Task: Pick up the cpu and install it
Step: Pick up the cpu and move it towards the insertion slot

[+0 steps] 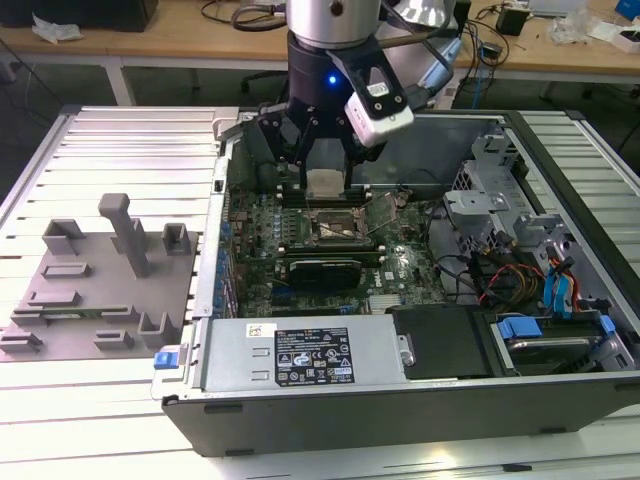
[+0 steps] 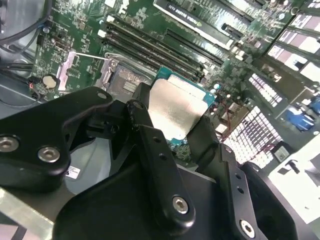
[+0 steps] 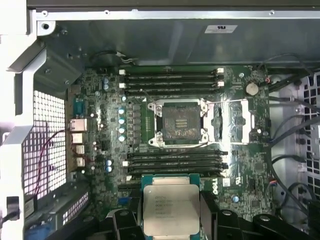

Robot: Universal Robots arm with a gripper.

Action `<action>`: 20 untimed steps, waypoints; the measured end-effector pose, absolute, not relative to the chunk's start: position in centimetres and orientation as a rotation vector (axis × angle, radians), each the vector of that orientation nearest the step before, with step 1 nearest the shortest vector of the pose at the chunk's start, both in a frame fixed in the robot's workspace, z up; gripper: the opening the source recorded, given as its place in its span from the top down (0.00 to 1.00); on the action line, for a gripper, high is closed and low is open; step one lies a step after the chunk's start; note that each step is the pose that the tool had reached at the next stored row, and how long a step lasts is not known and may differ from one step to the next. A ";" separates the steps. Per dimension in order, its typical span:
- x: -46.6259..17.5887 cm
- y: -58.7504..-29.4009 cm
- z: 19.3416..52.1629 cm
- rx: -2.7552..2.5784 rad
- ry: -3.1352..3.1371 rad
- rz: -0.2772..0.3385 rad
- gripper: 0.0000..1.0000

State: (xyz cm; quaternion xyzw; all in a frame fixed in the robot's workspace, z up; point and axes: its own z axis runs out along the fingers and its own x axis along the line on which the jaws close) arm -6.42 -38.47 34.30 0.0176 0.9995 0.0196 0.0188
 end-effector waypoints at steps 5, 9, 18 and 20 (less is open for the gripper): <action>-6.0 -37.7 33.7 0.053 3.103 0.061 0.45; -5.6 -37.3 33.1 0.048 3.103 0.061 0.45; -4.4 -35.8 31.3 0.021 3.104 0.062 0.45; -4.3 -35.2 31.1 0.019 3.104 0.062 0.45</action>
